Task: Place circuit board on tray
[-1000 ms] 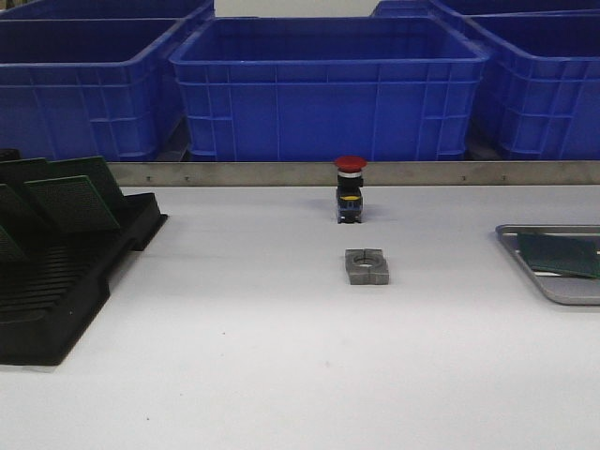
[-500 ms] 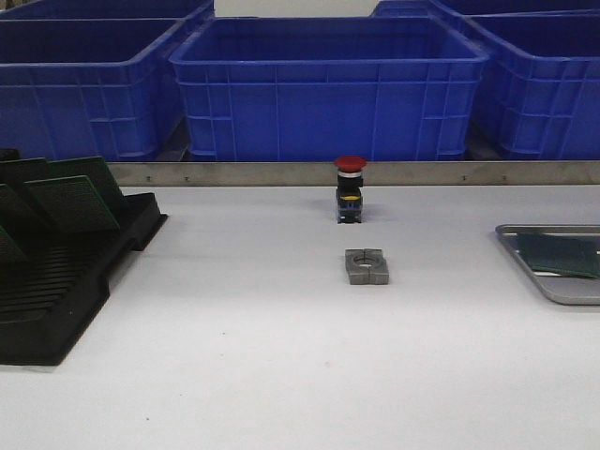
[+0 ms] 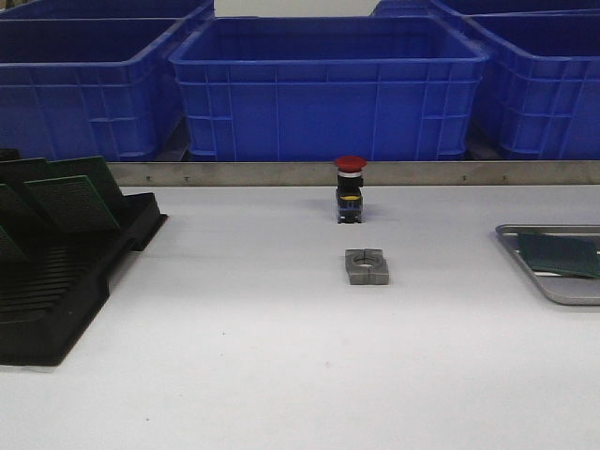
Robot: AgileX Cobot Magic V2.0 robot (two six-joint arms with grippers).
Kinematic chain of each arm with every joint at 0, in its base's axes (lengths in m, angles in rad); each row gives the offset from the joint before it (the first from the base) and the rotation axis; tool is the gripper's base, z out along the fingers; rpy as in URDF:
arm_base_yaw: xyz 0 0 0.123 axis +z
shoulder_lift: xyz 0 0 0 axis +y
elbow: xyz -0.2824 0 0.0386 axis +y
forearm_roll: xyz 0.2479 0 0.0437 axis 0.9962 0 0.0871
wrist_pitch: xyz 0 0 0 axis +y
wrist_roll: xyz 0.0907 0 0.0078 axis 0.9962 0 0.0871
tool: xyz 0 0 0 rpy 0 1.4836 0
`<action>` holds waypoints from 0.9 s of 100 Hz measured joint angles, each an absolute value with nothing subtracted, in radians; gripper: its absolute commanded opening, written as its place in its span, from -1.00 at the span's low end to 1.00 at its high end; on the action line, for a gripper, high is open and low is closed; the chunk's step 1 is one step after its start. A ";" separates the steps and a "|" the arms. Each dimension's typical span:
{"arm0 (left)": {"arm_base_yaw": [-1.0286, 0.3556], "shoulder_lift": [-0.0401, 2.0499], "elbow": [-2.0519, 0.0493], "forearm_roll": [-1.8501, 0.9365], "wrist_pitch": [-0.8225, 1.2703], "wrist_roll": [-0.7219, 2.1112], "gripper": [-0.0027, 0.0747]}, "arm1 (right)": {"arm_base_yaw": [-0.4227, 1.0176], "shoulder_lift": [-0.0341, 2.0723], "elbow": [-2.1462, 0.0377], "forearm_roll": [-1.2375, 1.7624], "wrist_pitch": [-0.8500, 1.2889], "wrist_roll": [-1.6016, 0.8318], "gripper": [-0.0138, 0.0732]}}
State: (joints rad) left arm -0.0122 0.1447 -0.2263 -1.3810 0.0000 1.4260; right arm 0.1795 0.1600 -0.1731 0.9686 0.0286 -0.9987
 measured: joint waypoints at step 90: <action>-0.038 -0.005 0.000 0.018 0.174 -0.031 -0.98 | 0.179 0.160 -0.171 0.969 0.044 -0.999 -0.82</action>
State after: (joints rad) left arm -0.0381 -0.0048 0.0000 0.0177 0.1741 -0.0315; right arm 0.1795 0.1600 -0.1714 0.9686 0.0438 -0.9987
